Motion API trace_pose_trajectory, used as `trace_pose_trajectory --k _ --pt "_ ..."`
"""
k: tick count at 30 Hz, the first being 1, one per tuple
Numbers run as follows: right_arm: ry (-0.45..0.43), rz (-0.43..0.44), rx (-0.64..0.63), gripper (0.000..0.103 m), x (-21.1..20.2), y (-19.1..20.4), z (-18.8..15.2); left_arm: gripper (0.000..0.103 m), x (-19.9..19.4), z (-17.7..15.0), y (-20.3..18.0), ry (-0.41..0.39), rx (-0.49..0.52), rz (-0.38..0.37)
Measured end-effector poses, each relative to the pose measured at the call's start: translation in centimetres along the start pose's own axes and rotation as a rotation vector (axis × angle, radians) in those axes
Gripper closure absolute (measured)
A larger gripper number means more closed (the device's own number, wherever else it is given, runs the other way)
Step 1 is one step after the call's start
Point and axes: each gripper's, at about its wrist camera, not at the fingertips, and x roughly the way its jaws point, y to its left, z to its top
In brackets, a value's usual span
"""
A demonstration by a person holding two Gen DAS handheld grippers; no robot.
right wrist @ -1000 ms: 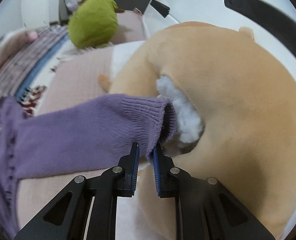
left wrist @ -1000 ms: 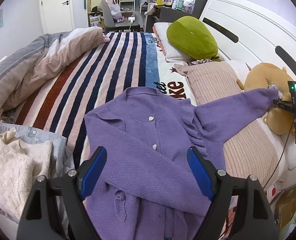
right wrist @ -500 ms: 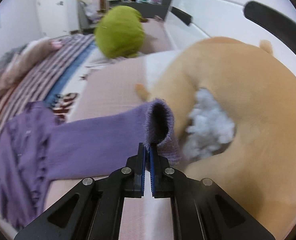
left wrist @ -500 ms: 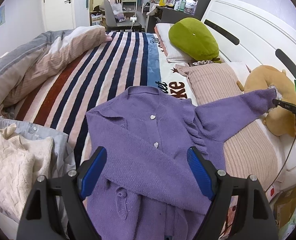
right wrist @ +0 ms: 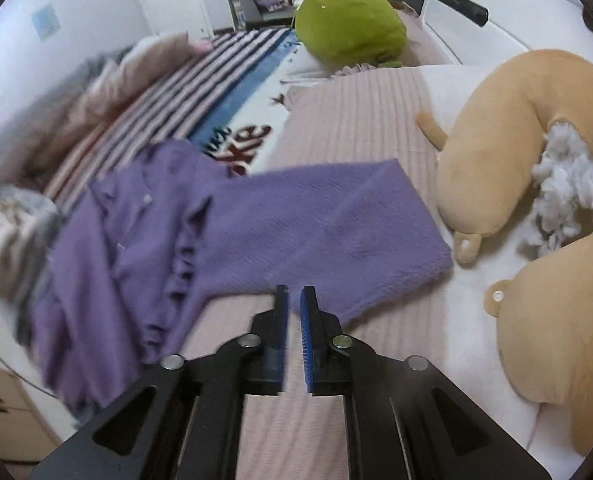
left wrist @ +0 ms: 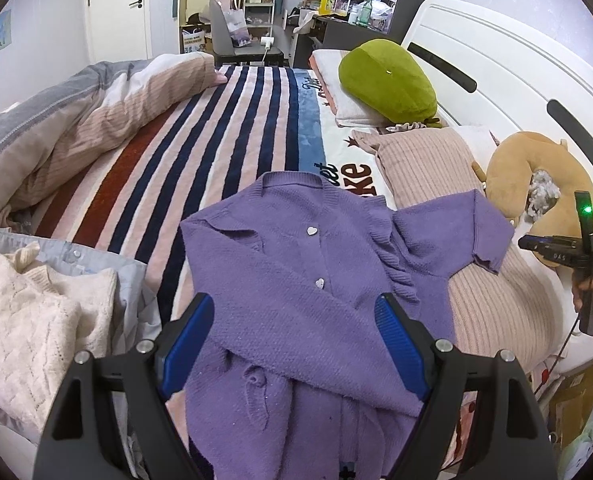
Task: Fold large clothes
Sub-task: 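Fold the held sleeve across the cardigan body with the right gripper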
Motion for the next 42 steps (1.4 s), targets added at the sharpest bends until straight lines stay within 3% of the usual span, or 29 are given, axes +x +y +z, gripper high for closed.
trace_pose_trajectory --k 2,6,9,14,16,18,19,20,23,29,37,42 --pt "0.001 -0.033 -0.016 0.043 0.3 -0.1 -0.5 0.023 0.1 -0.2 0.2 0.005 -0.002 0.001" --pt "0.06 -0.065 -0.072 0.04 3.8 0.2 -0.9 0.023 0.2 -0.6 0.5 0.007 -0.022 -0.011" --pt "0.097 -0.097 -0.098 0.025 6.8 0.5 -0.8 0.023 0.3 -0.9 0.7 0.004 -0.026 -0.017" --pt "0.119 -0.162 -0.083 0.025 9.7 -0.2 -0.8 0.023 0.8 -1.7 1.3 0.031 -0.026 -0.004" --pt "0.136 -0.192 -0.103 0.032 10.4 -0.3 -0.8 0.023 0.9 -1.8 1.6 0.037 -0.028 -0.002" --pt "0.144 -0.202 -0.102 0.068 10.7 -0.3 -0.8 0.023 0.9 -1.8 1.8 0.037 -0.027 0.001" --pt "0.142 -0.194 -0.095 0.078 10.6 -0.2 -0.8 0.023 0.9 -1.8 1.9 0.036 -0.03 0.001" --pt "0.133 -0.202 -0.092 0.095 10.2 0.1 -0.8 0.023 0.9 -1.7 2.0 0.035 -0.033 0.0" --pt "0.076 -0.2 -0.111 0.097 8.2 1.1 -0.7 0.023 1.1 -1.6 2.4 0.035 -0.04 -0.002" --pt "0.013 -0.051 -0.116 0.097 3.6 4.7 -0.7 0.023 1.0 -1.7 2.6 0.033 -0.055 -0.025" --pt "-0.043 0.246 -0.143 0.098 0.0 15.5 -1.4 0.023 0.0 -2.0 3.7 0.021 -0.082 -0.038" --pt "-0.03 0.402 -0.144 0.098 -0.1 23.0 -2.8 0.023 -1.4 -2.8 5.8 0.018 -0.104 -0.024"
